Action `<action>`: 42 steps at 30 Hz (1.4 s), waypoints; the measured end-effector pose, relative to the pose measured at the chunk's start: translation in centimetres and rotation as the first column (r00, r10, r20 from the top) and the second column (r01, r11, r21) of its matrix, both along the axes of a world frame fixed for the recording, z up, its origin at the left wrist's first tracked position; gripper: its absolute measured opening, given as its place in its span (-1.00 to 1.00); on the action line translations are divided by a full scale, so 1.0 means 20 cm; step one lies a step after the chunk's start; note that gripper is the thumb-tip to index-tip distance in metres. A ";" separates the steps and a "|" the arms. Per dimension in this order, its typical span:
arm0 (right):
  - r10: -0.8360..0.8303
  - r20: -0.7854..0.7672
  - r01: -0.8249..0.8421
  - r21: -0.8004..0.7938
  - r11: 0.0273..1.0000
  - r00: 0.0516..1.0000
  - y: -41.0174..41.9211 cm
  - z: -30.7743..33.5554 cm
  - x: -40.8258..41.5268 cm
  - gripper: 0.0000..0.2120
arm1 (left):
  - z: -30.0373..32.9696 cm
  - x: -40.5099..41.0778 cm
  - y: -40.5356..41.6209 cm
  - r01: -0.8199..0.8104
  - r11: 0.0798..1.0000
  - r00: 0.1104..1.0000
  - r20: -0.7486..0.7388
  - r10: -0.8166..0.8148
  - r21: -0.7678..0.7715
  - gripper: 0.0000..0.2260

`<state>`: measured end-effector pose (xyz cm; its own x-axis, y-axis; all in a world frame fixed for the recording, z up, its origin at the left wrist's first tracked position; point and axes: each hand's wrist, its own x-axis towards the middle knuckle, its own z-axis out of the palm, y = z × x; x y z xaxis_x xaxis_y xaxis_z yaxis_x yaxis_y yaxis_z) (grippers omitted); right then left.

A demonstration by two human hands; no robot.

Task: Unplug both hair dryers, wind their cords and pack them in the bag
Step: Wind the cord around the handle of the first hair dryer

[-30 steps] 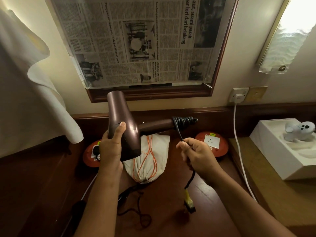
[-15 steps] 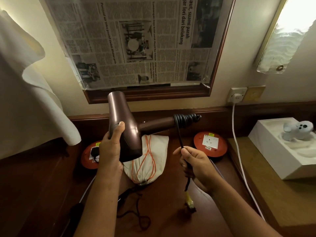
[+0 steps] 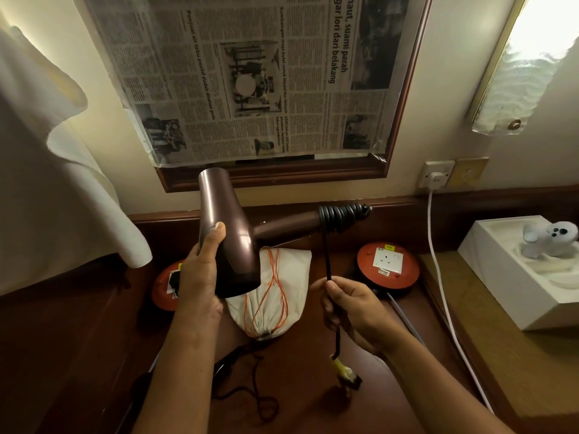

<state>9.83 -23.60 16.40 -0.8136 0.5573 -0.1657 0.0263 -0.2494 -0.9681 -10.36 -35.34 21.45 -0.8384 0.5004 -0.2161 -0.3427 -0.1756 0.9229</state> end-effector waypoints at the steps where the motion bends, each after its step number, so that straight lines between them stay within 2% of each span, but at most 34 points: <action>1: -0.013 0.025 0.012 0.046 0.999 1.000 0.00 0.00 0.00 -0.72 | 0.00 0.00 0.00 0.000 1.000 1.000 -0.001 0.000 -0.001 -0.47; 3: -0.017 0.074 0.008 0.122 0.993 0.997 0.00 -0.01 0.00 -0.65 | 0.01 0.00 -0.01 0.012 1.000 1.000 0.006 -0.012 0.001 -0.57; 5: 0.009 0.123 -0.025 0.133 0.991 0.992 -0.01 -0.01 0.00 -0.55 | 0.02 0.01 -0.02 0.040 0.999 0.999 0.026 -0.041 0.034 -0.68; 6: 0.019 0.136 -0.034 0.109 0.993 0.991 -0.02 -0.01 0.00 -0.52 | 0.03 0.01 -0.02 0.049 0.998 0.998 0.026 -0.050 0.042 -0.68; 8: 0.024 0.133 -0.032 0.057 0.998 0.991 -0.02 -0.03 0.00 -0.49 | 0.05 0.01 -0.02 0.066 0.997 0.998 -0.003 -0.066 0.030 -0.53; 11: 0.042 0.099 -0.041 -0.007 0.999 0.994 0.00 -0.08 0.00 -0.57 | 0.04 0.01 -0.03 0.071 0.997 0.997 -0.022 -0.071 0.025 -0.46; 15: 0.061 0.079 -0.064 0.041 0.997 0.995 0.07 -0.13 0.02 -0.66 | 0.04 0.01 -0.04 0.108 0.994 0.994 -0.016 -0.108 0.012 -0.47; 18: 0.084 0.127 -0.097 0.103 0.990 0.988 0.13 -0.10 0.04 -0.67 | 0.04 0.01 -0.06 0.153 0.988 0.988 -0.032 -0.154 -0.019 -0.52; 21: 0.111 0.220 -0.147 0.156 0.977 0.969 0.21 -0.06 0.03 -0.59 | 0.05 0.03 -0.06 0.211 0.976 0.976 -0.051 -0.213 -0.045 -0.64; 25: 0.099 0.316 -0.189 0.268 0.945 0.944 0.30 0.05 0.02 -0.71 | 0.04 0.04 -0.08 0.268 0.962 0.963 -0.031 -0.270 -0.056 -0.57; 27: 0.058 0.384 -0.229 0.417 0.880 0.922 0.34 0.13 0.03 -0.79 | 0.04 0.03 -0.09 0.287 0.954 0.956 -0.037 -0.291 -0.088 -0.48; 30: 0.057 0.390 -0.298 0.592 0.748 0.919 0.41 0.26 0.02 -0.73 | 0.03 0.01 -0.10 0.290 0.948 0.953 -0.049 -0.298 -0.130 -0.35; 32: 0.058 0.432 -0.348 0.632 0.692 0.900 0.48 0.32 -0.03 -0.79 | 0.04 0.00 -0.10 0.296 0.943 0.948 -0.068 -0.309 -0.153 -0.28; 34: -0.009 0.477 -0.361 0.677 0.642 0.879 0.53 0.35 -0.07 -0.86 | 0.05 -0.01 -0.10 0.302 0.935 0.937 -0.121 -0.327 -0.188 -0.22; 36: -0.042 0.497 -0.397 0.739 0.545 0.867 0.56 0.39 -0.10 -0.91 | 0.05 -0.01 -0.09 0.296 0.929 0.924 -0.180 -0.338 -0.222 -0.16; 42: -0.142 0.478 -0.413 0.848 0.331 0.867 0.57 0.48 -0.10 -0.89 | 0.04 0.02 -0.05 0.236 0.930 0.916 -0.256 -0.310 -0.282 -0.32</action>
<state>7.75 -12.24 25.94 -0.8894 0.4547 0.0464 0.3957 0.8170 -0.4195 -9.97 -36.32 22.19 -0.7202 0.6822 -0.1260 -0.0546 0.1254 0.9906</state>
